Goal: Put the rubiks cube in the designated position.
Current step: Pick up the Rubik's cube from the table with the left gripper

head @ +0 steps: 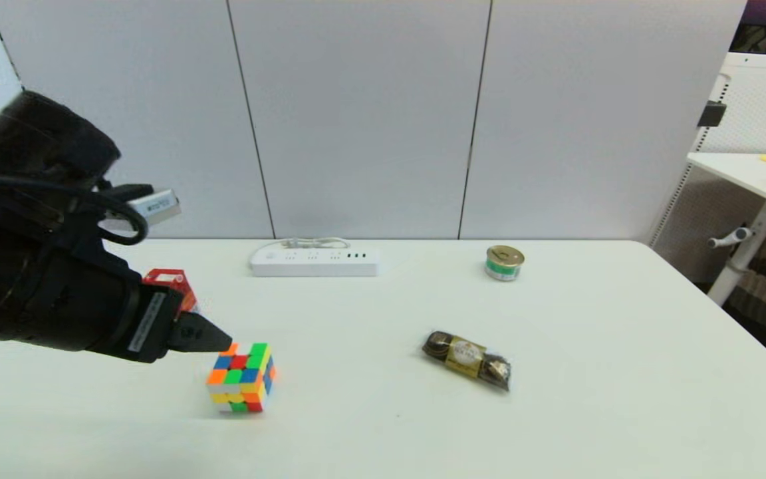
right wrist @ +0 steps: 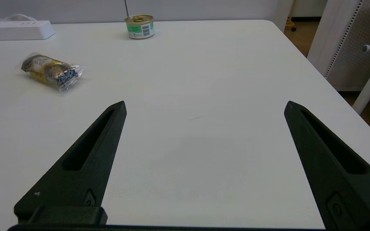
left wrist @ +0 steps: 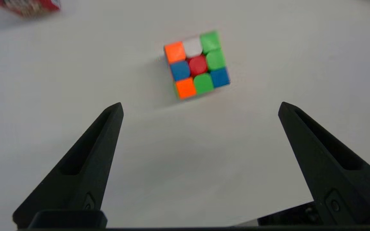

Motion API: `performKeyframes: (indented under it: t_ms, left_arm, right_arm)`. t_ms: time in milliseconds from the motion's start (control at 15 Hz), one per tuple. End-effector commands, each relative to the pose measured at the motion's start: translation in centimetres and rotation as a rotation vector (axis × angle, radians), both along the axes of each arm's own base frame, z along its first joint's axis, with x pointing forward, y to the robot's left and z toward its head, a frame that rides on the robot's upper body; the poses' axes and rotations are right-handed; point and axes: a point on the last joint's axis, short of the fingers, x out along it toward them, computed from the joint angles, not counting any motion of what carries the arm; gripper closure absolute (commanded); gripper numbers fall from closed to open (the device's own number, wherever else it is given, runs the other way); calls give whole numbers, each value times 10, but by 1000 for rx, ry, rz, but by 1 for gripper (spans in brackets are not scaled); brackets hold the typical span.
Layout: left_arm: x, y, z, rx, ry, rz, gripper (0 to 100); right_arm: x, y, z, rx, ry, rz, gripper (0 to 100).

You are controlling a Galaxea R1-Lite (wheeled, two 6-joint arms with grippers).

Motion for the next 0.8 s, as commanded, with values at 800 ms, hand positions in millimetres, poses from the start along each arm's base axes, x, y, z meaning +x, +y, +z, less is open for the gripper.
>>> performKeyframes:
  t_ms: [800]
  left_arm:
    - [76, -57, -78, 98, 228, 183, 0]
  right_arm:
    - [0, 0, 0, 0, 0, 1, 0]
